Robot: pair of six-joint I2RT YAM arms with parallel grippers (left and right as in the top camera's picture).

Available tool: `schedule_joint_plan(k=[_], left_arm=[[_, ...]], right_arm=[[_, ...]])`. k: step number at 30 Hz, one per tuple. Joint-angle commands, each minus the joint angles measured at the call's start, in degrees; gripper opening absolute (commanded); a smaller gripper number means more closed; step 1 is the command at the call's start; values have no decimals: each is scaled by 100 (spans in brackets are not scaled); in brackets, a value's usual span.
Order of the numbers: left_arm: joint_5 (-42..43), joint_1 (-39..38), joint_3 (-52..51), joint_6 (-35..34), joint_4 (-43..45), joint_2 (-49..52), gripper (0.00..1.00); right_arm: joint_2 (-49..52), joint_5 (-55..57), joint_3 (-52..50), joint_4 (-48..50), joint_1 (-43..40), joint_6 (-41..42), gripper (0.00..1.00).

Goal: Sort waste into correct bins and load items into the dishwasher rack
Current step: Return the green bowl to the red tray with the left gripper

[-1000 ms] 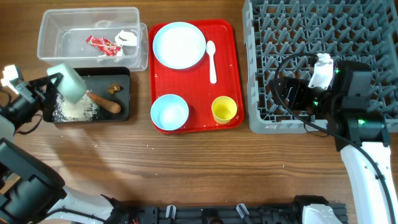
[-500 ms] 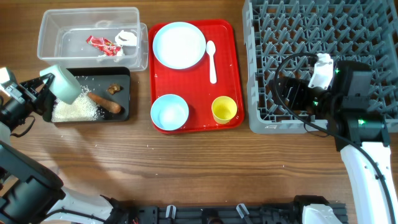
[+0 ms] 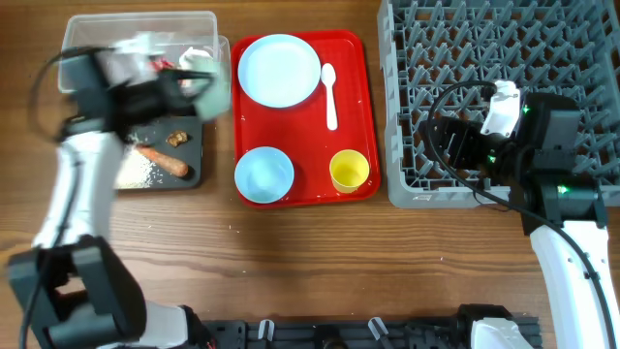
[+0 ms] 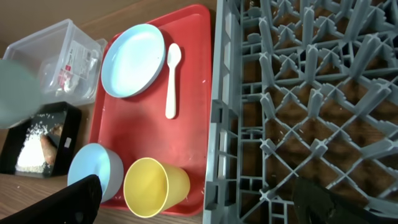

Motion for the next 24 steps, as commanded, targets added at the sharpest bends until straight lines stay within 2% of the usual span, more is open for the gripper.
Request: schedule_joint_plan(k=[1,3,5,8,14,15,18,19,21,24], left_arm=[[-3397,-1665,4,717,-39,74,4],[-4638,-2500,4,1078,59,328,4],[-5414,-3147,4,1357,260,662,4],[-5893,-3641,4,1480,321,1062,4],[-5932,-3943,4,1471,-39,1377,4],[-5932,-3943,4,1469,-55,1377,9],[-5934,-3943,4,1390,-94,1370,49],[-5934,-3930,9,1320,-92,1333,55],[-5930,-3904,68,1274,-151,1213,64],[-5838,-3875,321,1174,-481,909,70]], right_arm=[[17,-96,90,0,39,26,100],[17,-96,90,4,39,26,100],[17,-96,90,15,39,24,100],[17,-98,90,11,39,24,100],[17,-96,90,17,39,22,100],[17,-96,90,22,39,22,100],[17,-98,90,63,39,20,100],[17,-98,90,98,39,15,100],[17,-98,92,168,39,11,100],[17,-98,92,186,39,15,100]])
